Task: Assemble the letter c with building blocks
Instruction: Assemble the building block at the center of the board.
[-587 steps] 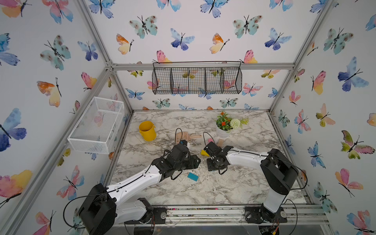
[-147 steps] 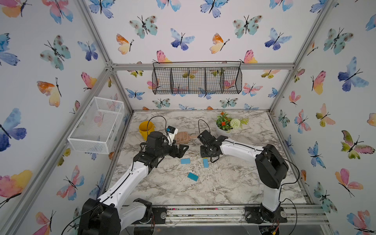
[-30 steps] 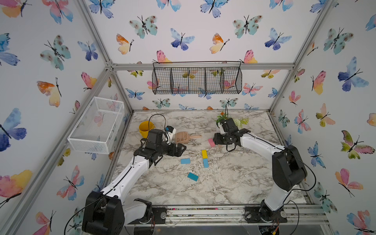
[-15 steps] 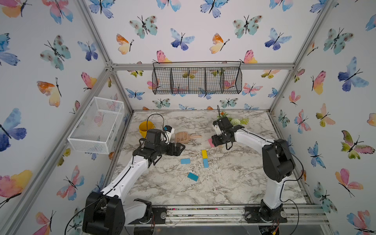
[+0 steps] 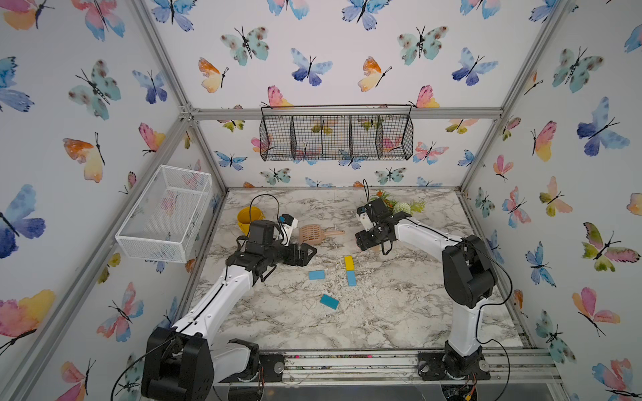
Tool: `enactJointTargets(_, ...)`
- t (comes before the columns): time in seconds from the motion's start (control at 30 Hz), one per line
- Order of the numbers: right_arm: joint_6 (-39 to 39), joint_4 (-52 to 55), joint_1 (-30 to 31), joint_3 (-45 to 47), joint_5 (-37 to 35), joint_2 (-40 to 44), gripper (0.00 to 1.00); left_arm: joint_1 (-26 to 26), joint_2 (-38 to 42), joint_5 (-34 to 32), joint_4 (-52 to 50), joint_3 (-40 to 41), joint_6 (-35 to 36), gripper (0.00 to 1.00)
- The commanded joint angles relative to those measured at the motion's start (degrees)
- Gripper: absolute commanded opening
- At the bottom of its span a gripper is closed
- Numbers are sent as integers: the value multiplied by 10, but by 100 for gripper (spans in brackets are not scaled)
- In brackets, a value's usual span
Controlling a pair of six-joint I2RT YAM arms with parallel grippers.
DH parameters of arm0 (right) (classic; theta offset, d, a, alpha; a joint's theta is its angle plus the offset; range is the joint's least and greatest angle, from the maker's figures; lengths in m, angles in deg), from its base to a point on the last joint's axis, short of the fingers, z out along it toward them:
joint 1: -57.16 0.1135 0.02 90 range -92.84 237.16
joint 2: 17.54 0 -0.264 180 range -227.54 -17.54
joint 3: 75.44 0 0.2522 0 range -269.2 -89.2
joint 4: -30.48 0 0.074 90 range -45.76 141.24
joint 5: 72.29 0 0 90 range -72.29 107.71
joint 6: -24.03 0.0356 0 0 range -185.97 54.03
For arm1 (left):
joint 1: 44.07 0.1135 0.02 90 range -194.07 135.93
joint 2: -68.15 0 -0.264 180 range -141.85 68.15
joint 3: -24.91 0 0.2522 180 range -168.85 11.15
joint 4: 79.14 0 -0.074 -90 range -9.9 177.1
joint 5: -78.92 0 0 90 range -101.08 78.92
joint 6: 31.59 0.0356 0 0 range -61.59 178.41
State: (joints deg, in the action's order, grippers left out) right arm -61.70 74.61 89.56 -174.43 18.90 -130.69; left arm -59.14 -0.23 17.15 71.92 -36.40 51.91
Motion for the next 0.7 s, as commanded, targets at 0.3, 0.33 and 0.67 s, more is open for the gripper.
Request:
enactJointTargets(0.3, 9, 29, 12, -48, -29, -65, 56, 6, 20, 17, 9, 6, -2, 98)
enactJointTargets(0.33, 11, 37, 12, -57, -32, -72, 56, 6, 21, 15, 10, 6, -2, 98)
enactJointTargets(0.67, 12, 54, 12, -80, -57, -98, 53, 7, 26, 16, 10, 7, -3, 98)
